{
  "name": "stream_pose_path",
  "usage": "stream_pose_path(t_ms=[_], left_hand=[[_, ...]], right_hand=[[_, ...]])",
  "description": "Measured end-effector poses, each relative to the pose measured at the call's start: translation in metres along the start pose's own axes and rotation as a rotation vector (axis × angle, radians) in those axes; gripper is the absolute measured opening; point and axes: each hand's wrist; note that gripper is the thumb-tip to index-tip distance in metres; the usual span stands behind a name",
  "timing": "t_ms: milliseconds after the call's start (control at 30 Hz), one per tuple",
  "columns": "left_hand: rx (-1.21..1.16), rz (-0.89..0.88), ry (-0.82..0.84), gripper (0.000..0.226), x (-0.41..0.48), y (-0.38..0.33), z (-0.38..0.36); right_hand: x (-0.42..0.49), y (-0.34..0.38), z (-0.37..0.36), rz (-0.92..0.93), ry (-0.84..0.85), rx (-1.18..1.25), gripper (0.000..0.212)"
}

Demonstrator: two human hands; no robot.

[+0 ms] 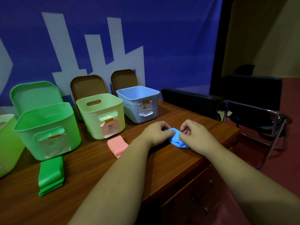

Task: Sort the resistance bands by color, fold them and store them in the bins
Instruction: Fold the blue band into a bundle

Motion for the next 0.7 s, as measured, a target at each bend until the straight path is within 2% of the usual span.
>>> stream_pose_path(t_ms=[300,433,700], left_hand=[[0.230,-0.020,-0.054,0.036,0.001,0.002,0.004],[0.207,-0.030,-0.075,0.030,-0.002,0.000,0.005],[0.214,-0.065,-0.060,0.038,0.004,0.001,0.007]], right_hand=[[0.001,0.002,-0.003,0.016,0.011,-0.040,0.005],[0.000,0.004,0.000,0.023,0.024,-0.036,0.005],[0.004,0.005,0.001,0.016,0.022,-0.088,0.005]])
Point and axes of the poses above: each hand's wrist, its own x-axis towards the middle knuckle, its own z-axis out of the back of the hand, y = z × x, and after that the axes turned 8 degrees about y, right-handed
